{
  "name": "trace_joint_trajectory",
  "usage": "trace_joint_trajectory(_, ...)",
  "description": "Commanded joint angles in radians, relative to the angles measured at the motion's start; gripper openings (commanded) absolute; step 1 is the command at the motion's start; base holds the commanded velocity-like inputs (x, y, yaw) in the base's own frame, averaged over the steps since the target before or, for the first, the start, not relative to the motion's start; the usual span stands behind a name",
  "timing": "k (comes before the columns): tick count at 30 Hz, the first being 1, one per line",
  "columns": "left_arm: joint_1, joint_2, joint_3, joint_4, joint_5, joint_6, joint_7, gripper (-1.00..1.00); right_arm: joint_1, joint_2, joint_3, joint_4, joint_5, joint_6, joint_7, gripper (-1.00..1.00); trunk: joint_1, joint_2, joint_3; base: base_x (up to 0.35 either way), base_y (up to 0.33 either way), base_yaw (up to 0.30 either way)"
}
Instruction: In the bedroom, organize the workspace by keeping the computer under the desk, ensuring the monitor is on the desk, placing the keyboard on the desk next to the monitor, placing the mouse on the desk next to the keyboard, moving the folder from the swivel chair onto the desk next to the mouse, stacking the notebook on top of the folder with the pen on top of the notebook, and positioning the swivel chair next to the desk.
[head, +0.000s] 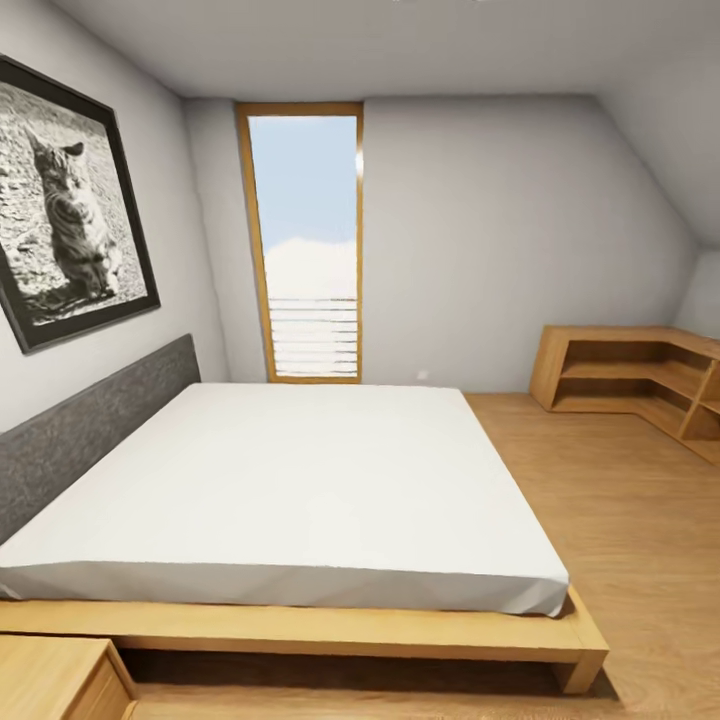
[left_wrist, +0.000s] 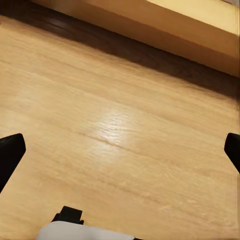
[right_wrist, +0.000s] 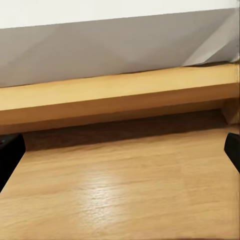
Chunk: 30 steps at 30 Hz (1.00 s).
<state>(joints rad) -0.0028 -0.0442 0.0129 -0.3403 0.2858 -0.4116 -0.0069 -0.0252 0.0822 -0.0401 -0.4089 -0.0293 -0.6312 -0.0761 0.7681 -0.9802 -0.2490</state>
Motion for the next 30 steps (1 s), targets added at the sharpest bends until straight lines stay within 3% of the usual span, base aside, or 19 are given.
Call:
trace_joint_trajectory(1, 0.000, 0.000, 0.001, 0.000, 0.003, -0.003, -0.001, 1.00, -0.001, 0.001, -0.003, 0.001, -0.003, -0.003, 0.002, 1.00, 0.000, -0.001, -0.001, 0.000, 0.000, -0.257)
trace_joint_trajectory(30, 0.000, -0.002, 0.002, 0.000, 0.003, -0.003, -0.001, 1.00, -0.001, 0.001, -0.003, 0.001, -0.003, -0.003, 0.002, 1.00, 0.000, -0.001, 0.016, 0.000, 0.000, -0.262)
